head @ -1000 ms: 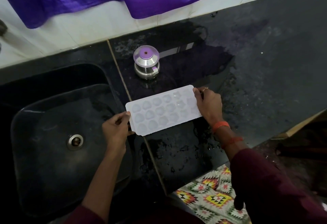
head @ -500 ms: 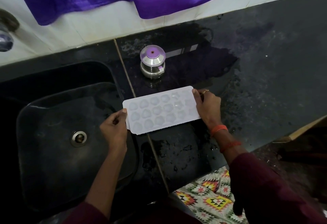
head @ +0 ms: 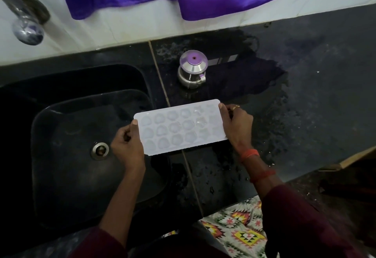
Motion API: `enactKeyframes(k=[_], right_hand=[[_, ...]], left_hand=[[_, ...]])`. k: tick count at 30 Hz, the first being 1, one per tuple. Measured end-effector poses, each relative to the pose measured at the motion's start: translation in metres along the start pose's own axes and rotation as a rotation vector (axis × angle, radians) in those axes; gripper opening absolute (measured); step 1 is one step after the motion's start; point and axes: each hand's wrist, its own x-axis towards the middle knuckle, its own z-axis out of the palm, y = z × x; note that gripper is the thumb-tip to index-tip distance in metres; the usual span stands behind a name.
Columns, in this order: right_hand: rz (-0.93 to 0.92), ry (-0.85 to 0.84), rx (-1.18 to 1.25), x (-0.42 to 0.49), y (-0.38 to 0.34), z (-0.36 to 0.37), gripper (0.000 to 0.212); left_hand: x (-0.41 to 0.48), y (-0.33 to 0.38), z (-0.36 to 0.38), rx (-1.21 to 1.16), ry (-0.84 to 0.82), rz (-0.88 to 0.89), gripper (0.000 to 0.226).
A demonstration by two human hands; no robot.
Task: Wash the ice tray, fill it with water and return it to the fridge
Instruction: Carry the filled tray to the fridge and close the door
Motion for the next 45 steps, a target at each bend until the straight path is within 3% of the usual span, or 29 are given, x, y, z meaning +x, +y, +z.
enactKeyframes(k=[7, 30, 45], right_hand=[[-0.043, -0.009, 0.017, -0.018, -0.03, 0.019, 0.037], [-0.127, -0.113, 0.079, -0.091, -0.136, 0.106, 0.036], [-0.205, -0.216, 0.144, -0.11, -0.164, 0.132, 0.032]], left_hand=[[0.017, 0.0, -0.037, -0.027, 0.029, 0.005, 0.032], [0.074, 0.01, -0.181, -0.021, 0.197, -0.013, 0.024], [0.069, 0.001, -0.229, -0.073, 0.346, -0.06, 0.028]])
